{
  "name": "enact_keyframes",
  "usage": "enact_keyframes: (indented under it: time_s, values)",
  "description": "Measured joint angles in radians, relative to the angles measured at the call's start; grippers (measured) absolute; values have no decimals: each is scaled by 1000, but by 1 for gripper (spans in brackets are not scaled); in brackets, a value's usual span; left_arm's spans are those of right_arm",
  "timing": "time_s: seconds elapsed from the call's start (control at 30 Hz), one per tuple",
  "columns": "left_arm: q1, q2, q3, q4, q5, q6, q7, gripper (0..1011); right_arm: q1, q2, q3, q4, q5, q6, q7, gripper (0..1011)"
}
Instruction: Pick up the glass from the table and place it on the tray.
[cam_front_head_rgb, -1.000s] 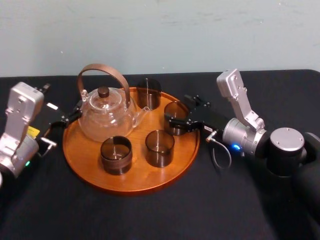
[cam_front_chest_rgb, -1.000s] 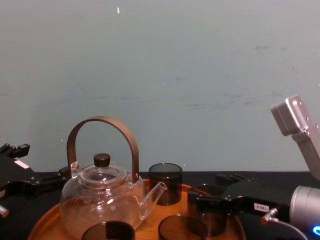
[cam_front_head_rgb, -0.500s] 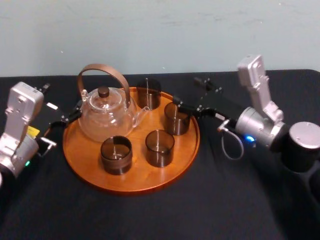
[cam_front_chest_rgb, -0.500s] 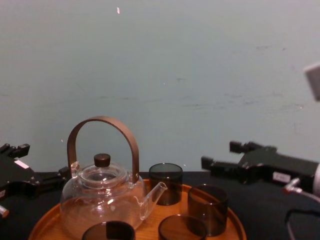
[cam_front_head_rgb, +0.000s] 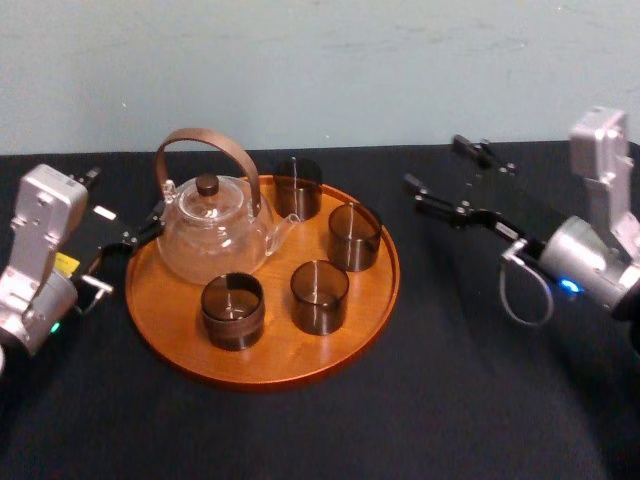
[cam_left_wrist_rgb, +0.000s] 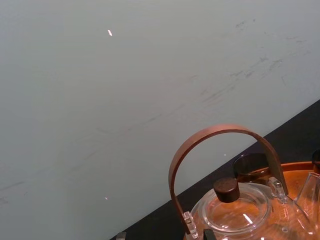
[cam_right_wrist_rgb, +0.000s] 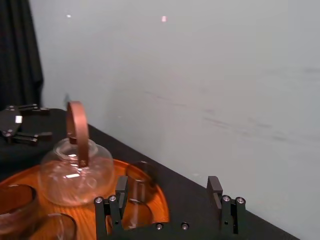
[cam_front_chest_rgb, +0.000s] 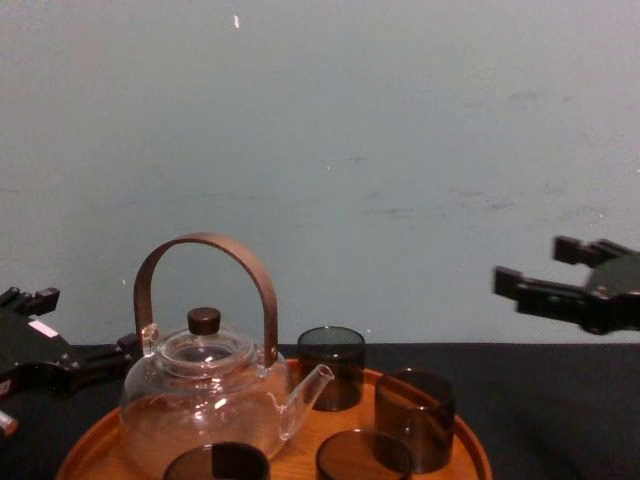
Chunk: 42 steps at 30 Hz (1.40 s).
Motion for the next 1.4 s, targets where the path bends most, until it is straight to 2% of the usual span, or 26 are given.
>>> enact_keyframes:
  time_s: [0.3, 0.63, 1.1, 1.4]
  values:
    - [0, 0, 0, 0, 0, 0, 0, 1002, -76, 36, 78, -16, 11, -36, -44, 1002]
    - [0, 0, 0, 0, 0, 0, 0, 1001, -99, 30, 147, 39, 14, -74, -63, 1002]
    - [0, 0, 0, 0, 0, 0, 0, 1001, -69, -4, 185, 146, -11, -82, -79, 1002]
    - [0, 0, 0, 0, 0, 0, 0, 1001, -66, -8, 187, 151, -21, -79, -86, 1002]
